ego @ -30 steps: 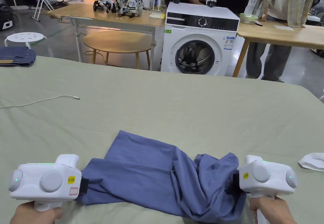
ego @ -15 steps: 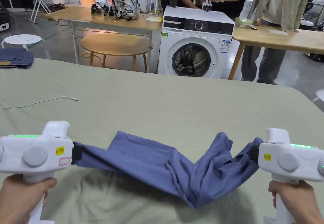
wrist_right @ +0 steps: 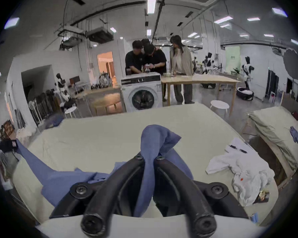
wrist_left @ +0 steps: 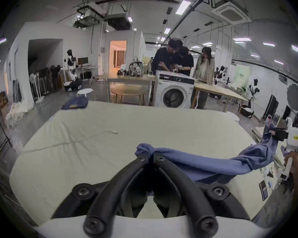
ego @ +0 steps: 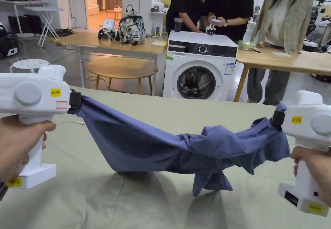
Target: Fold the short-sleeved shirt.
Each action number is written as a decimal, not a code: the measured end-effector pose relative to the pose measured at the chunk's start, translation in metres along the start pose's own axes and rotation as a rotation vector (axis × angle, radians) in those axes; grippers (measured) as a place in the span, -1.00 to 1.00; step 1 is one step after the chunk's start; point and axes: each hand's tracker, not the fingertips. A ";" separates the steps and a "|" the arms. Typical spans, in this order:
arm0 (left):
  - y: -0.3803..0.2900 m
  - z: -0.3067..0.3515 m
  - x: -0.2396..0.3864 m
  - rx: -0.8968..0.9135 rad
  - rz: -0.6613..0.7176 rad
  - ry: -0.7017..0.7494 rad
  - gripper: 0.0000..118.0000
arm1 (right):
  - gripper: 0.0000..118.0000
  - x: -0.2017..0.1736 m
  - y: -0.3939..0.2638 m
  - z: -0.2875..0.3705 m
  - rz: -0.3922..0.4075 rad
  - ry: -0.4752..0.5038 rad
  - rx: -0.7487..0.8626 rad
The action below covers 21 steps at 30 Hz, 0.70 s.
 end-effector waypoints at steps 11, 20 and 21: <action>0.076 -0.001 -0.004 0.086 0.003 0.056 -1.00 | -0.94 -0.036 0.070 0.001 0.037 -0.028 0.090; 0.122 -0.014 -0.008 0.119 -0.030 0.097 -1.00 | -0.94 -0.118 0.100 0.050 0.031 -0.021 0.083; 0.125 -0.019 -0.010 0.120 -0.035 0.105 -1.00 | -0.93 -0.125 0.099 0.051 0.052 -0.028 0.083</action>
